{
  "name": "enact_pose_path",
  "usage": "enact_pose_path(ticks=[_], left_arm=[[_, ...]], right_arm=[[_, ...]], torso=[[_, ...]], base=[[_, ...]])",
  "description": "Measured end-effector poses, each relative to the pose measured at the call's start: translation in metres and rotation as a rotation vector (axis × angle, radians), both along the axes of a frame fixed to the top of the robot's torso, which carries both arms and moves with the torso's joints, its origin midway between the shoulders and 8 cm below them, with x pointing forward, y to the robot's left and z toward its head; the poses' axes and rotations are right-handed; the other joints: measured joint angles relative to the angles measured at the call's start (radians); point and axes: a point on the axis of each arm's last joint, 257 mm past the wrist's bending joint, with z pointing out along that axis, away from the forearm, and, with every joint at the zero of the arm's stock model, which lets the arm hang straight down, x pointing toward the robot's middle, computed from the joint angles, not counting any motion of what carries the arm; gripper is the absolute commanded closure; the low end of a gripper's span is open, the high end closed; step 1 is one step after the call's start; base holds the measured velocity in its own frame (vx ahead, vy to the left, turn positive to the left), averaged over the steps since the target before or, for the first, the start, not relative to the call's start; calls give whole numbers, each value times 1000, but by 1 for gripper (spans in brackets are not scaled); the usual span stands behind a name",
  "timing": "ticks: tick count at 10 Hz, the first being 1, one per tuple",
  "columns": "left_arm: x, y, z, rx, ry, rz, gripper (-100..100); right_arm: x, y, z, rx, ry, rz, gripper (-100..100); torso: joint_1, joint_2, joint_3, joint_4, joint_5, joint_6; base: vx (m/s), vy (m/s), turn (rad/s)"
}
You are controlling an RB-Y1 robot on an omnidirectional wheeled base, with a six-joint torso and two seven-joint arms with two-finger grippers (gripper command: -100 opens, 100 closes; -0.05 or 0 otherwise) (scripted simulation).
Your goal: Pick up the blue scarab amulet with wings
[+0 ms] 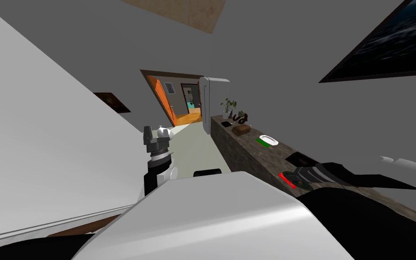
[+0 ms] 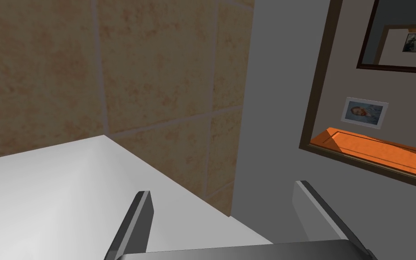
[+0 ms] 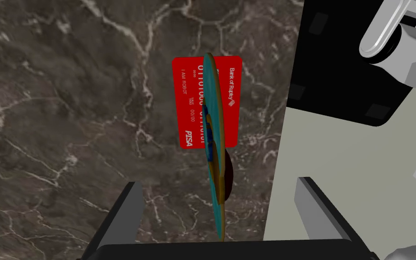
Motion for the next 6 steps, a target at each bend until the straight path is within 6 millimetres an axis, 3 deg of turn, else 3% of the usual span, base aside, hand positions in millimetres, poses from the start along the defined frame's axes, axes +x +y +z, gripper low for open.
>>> enact_pose_path(ticks=[2,3,6], left_arm=[[0,0,0,0,0,0,0],[0,0,0,0,0,0,0],[0,0,0,0,0,0,0]], right_arm=[[-12,0,-11,-1,2,-11,-100],[-13,0,-12,-3,2,-11,100],[-12,-1,-11,-5,1,-11,100]], torso=[[0,0,0,0,0,0],[0,1,0,0,0,0],[-1,2,1,0,-1,0]], base=[[26,-5,30],[0,0,0],[0,0,0]])
